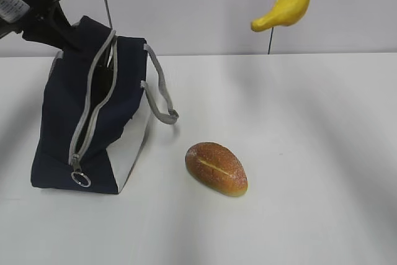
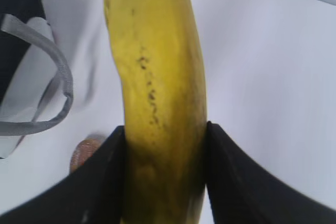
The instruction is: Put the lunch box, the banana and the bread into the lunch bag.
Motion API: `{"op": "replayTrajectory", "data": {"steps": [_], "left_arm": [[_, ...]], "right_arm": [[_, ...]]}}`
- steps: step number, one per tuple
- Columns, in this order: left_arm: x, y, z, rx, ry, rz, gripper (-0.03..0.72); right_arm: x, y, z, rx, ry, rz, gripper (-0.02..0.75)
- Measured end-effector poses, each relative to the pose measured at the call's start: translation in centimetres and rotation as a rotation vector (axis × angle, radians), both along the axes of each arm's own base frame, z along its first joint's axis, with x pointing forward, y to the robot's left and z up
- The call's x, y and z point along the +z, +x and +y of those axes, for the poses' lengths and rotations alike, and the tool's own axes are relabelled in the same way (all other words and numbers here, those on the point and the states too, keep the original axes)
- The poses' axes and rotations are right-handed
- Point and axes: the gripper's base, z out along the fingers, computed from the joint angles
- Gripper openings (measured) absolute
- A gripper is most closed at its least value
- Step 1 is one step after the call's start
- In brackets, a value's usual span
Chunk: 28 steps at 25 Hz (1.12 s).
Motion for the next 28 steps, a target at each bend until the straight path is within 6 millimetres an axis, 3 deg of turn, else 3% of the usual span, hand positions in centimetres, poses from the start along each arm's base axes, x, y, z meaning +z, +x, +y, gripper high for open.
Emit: {"op": "replayTrajectory", "data": {"steps": [5,9,20,28], "left_arm": [[0.0,0.0,-0.1,-0.001,-0.009,0.004,-0.002],[0.1,0.0,-0.3,-0.002,-0.035,0.005,-0.002],[0.3,0.0,-0.5,-0.022,-0.061,-0.006,-0.002],[0.3,-0.1,-0.5,-0.029,-0.063,-0.004,-0.002]], "right_arm": [[0.5,-0.9,1.8,0.059,0.118,0.028,0.314],[-0.6,-1.1,4.4,0.129,0.201,0.095,0.314],[-7.5,0.4,12.6,0.245,0.369,0.292,0.314],[-13.4,3.2,14.4,0.203,0.408,0.342,0.314]]}}
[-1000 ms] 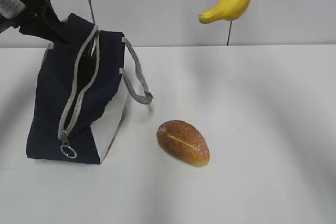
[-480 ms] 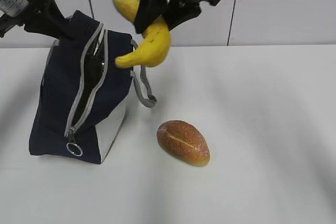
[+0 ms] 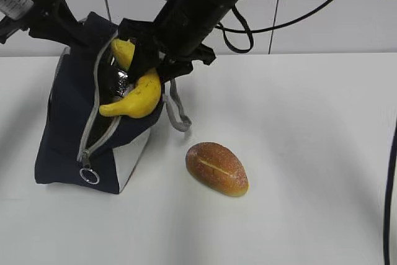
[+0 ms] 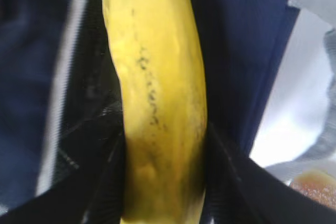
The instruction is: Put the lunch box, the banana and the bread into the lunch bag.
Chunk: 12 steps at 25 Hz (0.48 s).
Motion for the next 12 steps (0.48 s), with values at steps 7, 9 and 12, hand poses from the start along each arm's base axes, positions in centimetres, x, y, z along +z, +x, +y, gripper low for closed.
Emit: {"op": "replayTrajectory", "data": {"steps": [7,9,12], "left_arm": [[0.0,0.0,0.0,-0.004,-0.002,0.001,-0.002],[0.0,0.0,0.0,-0.005,-0.002,0.002,-0.002],[0.0,0.0,0.0,-0.005,-0.002,0.003,-0.002]], "right_arm": [[-2.7,0.9,0.5,-0.008,-0.023,0.017,0.314],[-2.6,1.1,0.9,-0.023,-0.007,-0.018,0.314],[-2.5,1.2,1.7,-0.021,0.012,-0.086,0.314]]}}
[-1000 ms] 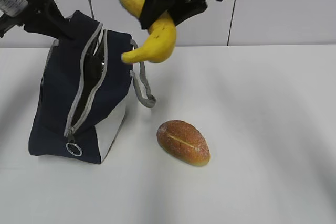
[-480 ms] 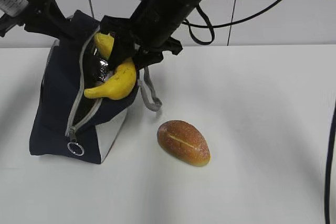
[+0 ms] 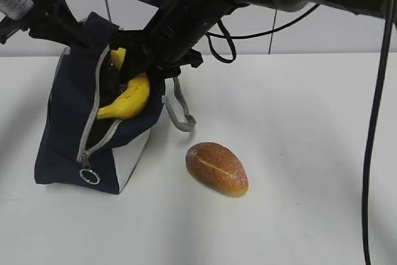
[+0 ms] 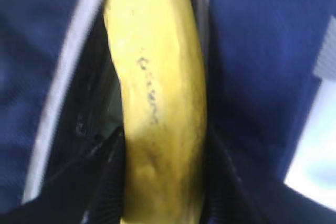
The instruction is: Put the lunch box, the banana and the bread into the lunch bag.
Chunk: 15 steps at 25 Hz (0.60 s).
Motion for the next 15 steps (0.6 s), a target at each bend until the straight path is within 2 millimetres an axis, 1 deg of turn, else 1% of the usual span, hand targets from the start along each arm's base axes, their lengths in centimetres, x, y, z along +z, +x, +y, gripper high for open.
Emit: {"op": "replayTrajectory", "data": {"steps": [3,5,6,9,11,13,15], "left_arm": [[0.0,0.0,0.0,0.0,0.0,0.0,-0.002],[0.0,0.0,0.0,0.0,0.0,0.0,-0.002],[0.0,0.0,0.0,0.0,0.0,0.0,-0.002],[0.0,0.0,0.0,0.0,0.0,0.0,-0.002],[0.0,0.0,0.0,-0.001,-0.001,0.001,-0.002],[0.0,0.0,0.0,-0.001,-0.001,0.001,-0.002],[0.0,0.0,0.0,0.0,-0.005,0.001,-0.002]], "right_arm": [[-0.2,0.1,0.7,0.023,0.004,-0.059,0.315],[-0.8,0.1,1.2,0.048,-0.002,-0.086,0.337],[-1.0,0.1,1.5,0.057,-0.001,-0.094,0.357],[-1.7,-0.1,2.3,0.087,-0.007,-0.107,0.486],[-1.7,-0.3,2.5,0.11,-0.013,-0.114,0.561],[-1.3,-0.4,2.4,0.138,-0.039,-0.123,0.587],[-0.8,-0.5,2.0,0.185,-0.106,-0.127,0.594]]}}
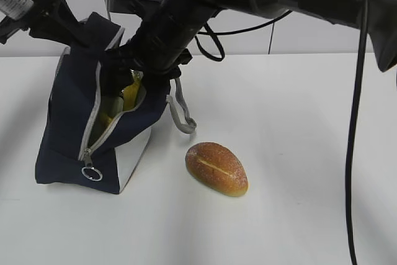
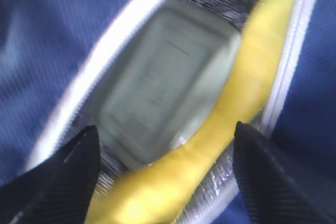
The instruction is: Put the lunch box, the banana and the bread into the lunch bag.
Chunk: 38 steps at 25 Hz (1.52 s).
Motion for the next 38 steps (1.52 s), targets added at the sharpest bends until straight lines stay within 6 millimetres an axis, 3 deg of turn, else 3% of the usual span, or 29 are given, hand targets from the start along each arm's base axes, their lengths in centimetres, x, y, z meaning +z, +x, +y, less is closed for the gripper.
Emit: {"op": "replayTrajectory", "data": {"steps": [6,13,17,21,26,32,38], "left_arm": [[0.0,0.0,0.0,0.0,0.0,0.001,-0.002],[0.0,0.0,0.0,0.0,-0.001,0.001,-0.002],[0.0,0.0,0.0,0.0,-0.001,0.001,-0.002],[0.0,0.0,0.0,0.0,-0.001,0.002,-0.002],[0.0,0.0,0.0,-0.001,-0.001,0.001,-0.002],[0.0,0.0,0.0,-0.001,-0.001,0.001,-0.002],[0.0,0.0,0.0,-0.004,0.0,0.0,-0.002]], "right_arm": [[2.4,-0.6,-1.5,0.098,-0.203,0.005,0.584],[3.1,-0.6,-3.3,0.04,-0.333,-0.027,0.582],[6.0,-2.2,-4.7,0.029,-0.358,-0.075,0.582],[7.1,-4.6,-6.7,0.072,-0.428,-0.089,0.577],[4.1,-7.6,-9.3,0.159,-0.509,0.033,0.571],[1.9,-9.3,-13.1,0.178,-0.374,0.053,0.571],[-0.2,-9.9,-13.3,0.23,-0.315,0.004,0.572]]}}
